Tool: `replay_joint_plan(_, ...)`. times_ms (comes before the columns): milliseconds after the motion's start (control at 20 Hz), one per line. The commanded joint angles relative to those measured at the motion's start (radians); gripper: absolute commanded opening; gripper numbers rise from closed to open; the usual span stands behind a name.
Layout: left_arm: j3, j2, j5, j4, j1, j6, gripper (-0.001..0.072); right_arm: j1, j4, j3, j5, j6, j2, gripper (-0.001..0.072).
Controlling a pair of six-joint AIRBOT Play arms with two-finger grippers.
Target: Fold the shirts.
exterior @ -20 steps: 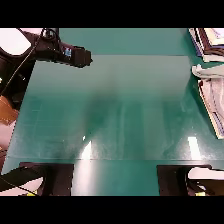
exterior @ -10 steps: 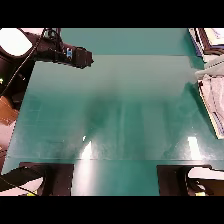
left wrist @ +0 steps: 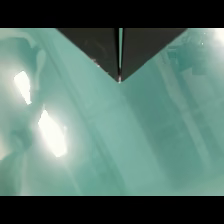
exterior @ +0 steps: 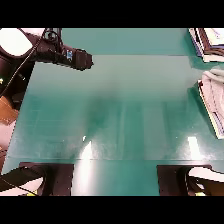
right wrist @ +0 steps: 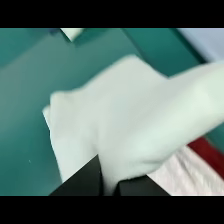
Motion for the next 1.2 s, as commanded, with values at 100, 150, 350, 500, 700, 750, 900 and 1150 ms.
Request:
replay_joint_plan(100,-0.001,0.0,-0.027,0.003,0.0,0.012,0.0029,-0.107,-0.08,-0.37,0.06,0.014,0.141,0.0022)
replay_joint_plan(150,-0.001,0.0,-0.027,0.003,0.0,0.012,0.0029,-0.122,-0.132,-0.432,0.054,0.014,0.168,0.0021)
replay_joint_plan(350,-0.001,0.0,-0.031,0.003,0.0,0.024,0.0029,-0.179,-0.234,-0.581,0.022,0.014,0.235,0.0225)
replay_joint_plan(500,-0.001,0.0,-0.039,0.003,0.0,0.037,0.0029,-0.227,-0.23,-0.589,0.023,0.014,0.238,0.0677)
replay_joint_plan(700,-0.001,0.0,-0.047,0.003,0.0,0.037,0.0029,-0.17,-0.015,-0.438,-0.008,0.014,0.239,0.0673)
replay_joint_plan(750,-0.001,0.0,-0.046,0.003,0.0,0.037,0.0029,-0.11,0.054,-0.396,-0.017,0.013,0.239,0.0673)
replay_joint_plan(900,-0.001,0.0,-0.046,0.003,0.0,0.037,0.0029,0.134,0.14,-0.305,-0.045,0.008,0.239,0.0672)
replay_joint_plan(1150,-0.001,0.0,-0.045,-0.001,0.0,0.037,0.0029,0.576,0.129,-0.275,-0.12,-0.048,0.238,0.0546)
